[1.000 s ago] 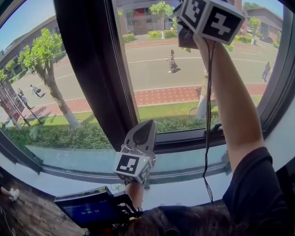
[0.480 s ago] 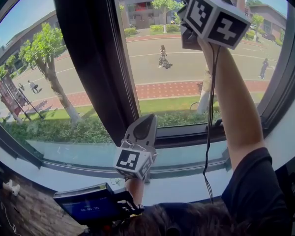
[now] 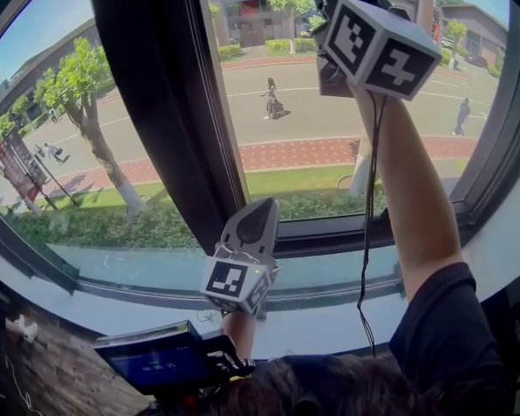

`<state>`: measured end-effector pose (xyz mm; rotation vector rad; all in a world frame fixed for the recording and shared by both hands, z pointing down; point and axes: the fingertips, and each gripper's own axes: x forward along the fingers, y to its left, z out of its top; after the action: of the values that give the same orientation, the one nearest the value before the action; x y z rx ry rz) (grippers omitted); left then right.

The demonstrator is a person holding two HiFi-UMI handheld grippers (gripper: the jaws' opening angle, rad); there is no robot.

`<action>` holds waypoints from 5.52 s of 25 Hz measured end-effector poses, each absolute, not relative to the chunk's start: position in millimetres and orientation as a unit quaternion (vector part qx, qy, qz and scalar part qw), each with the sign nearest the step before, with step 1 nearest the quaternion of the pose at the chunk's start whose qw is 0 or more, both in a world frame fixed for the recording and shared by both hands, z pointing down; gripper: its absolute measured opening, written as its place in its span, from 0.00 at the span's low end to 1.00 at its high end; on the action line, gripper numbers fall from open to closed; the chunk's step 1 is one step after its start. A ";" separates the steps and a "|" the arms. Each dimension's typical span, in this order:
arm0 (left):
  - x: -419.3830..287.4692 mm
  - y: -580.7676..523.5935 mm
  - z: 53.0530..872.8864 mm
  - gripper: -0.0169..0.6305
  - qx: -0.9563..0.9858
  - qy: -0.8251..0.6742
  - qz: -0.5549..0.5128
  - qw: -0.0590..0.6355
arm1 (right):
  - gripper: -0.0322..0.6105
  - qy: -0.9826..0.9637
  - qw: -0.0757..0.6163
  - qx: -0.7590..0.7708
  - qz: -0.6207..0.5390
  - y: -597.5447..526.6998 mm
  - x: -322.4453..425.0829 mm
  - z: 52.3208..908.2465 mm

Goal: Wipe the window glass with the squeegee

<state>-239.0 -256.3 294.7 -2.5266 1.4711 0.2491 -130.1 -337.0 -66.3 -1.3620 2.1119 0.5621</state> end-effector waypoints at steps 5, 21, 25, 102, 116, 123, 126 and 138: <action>-236.3 -255.9 292.3 0.03 -0.857 0.498 0.084 0.104 | 0.27 0.793 0.274 -0.504 0.205 -337.0 -131.8 -55.4; -231.2 -256.6 287.6 0.03 -0.859 0.495 0.079 0.104 | 0.27 0.803 0.258 -0.501 0.192 -344.8 -140.3 -19.8; -232.0 -256.5 288.4 0.03 -0.859 0.495 0.079 0.103 | 0.27 0.804 0.257 -0.501 0.189 -346.2 -140.4 -8.1; -241.5 -252.9 293.3 0.03 -0.855 0.506 0.077 0.088 | 0.27 0.827 0.119 -0.541 0.095 -335.9 -136.4 272.2; -239.5 -254.2 302.1 0.03 -0.857 0.504 0.066 0.082 | 0.27 0.827 0.082 -0.555 0.050 -331.0 -139.1 338.5; -237.9 -254.3 306.5 0.03 -0.858 0.504 0.060 0.078 | 0.27 0.827 0.065 -0.557 0.032 -328.4 -140.1 367.4; -236.5 -253.6 308.4 0.03 -0.859 0.503 0.058 0.077 | 0.27 0.828 0.055 -0.558 0.022 -326.5 -139.8 379.6; -232.8 -251.4 310.8 0.03 -0.863 0.497 0.048 0.080 | 0.27 0.828 0.012 -0.560 -0.009 -324.7 -142.0 433.8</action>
<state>-232.8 -251.4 310.8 -2.5804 1.4882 0.1425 -142.0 -324.7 433.8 -1.7449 2.5823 -0.0267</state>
